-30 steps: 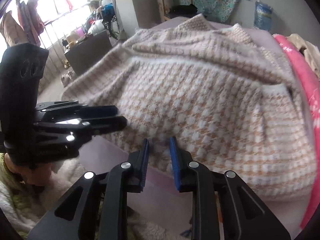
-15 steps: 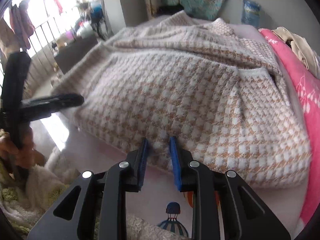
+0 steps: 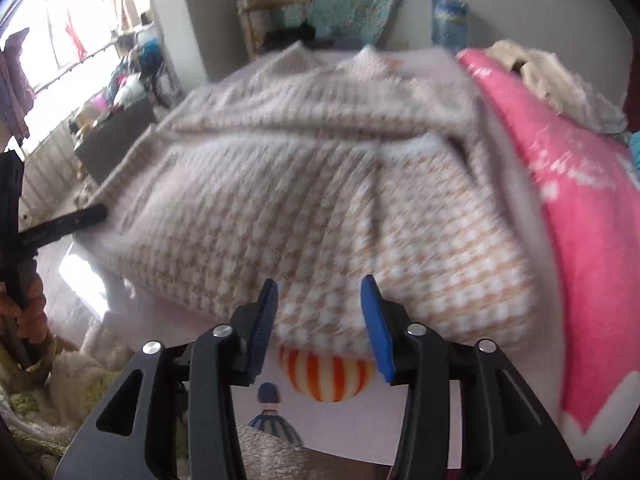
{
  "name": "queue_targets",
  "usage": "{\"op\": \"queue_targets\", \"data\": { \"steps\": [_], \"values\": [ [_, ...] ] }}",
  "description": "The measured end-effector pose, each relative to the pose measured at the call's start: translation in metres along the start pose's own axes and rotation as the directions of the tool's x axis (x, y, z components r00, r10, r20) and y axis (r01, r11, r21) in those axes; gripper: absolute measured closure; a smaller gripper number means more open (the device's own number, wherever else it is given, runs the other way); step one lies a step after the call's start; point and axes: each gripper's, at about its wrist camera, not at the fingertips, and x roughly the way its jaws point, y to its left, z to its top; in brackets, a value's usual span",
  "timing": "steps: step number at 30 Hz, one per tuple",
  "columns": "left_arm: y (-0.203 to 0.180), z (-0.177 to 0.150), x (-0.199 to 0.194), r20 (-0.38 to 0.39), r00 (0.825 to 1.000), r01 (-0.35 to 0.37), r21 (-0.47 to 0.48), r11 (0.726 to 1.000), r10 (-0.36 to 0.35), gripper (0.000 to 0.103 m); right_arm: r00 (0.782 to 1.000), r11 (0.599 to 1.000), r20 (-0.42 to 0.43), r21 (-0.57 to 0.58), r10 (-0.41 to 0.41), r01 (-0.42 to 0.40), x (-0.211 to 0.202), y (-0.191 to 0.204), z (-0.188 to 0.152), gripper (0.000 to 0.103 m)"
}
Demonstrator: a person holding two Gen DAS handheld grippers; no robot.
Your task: Fold large clothes
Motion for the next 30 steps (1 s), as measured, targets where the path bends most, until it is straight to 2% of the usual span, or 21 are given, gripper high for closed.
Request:
{"op": "queue_targets", "data": {
  "steps": [1,3,4,5,11,17,30],
  "values": [
    [0.005,-0.001,0.005,-0.02,1.0,-0.004,-0.012,1.0,0.004,0.04,0.999,0.999,0.002,0.038,-0.039,0.039,0.0,-0.012,-0.002,0.051],
    [0.012,-0.004,0.014,-0.051,0.999,0.003,-0.044,0.999,-0.005,0.04,0.995,0.992,-0.078,0.107,-0.062,0.07,0.017,-0.033,-0.009,0.05],
    [0.012,-0.005,0.015,-0.044,0.999,0.006,-0.048,0.999,-0.008,0.04,0.993,0.986,-0.116,0.161,-0.025,0.043,0.027,-0.044,-0.015,0.05],
    [0.011,-0.005,0.015,-0.041,0.999,0.004,-0.041,0.999,-0.006,0.038,0.995,0.983,-0.096,0.184,-0.012,0.03,0.025,-0.047,-0.017,0.05],
    [0.006,-0.002,0.013,-0.053,0.999,-0.005,-0.03,1.0,0.004,0.035,0.995,0.989,-0.094,0.133,-0.043,0.056,0.016,-0.032,-0.002,0.045],
    [-0.002,0.003,0.005,-0.041,0.999,-0.025,-0.018,1.0,0.025,0.031,0.999,0.993,-0.043,0.117,-0.029,0.034,0.001,-0.026,0.01,0.031],
    [-0.015,0.01,0.0,-0.034,0.997,-0.066,0.031,0.997,0.067,0.021,0.999,0.997,-0.044,0.083,0.012,-0.009,0.002,-0.005,0.018,0.03]
  ]
}}
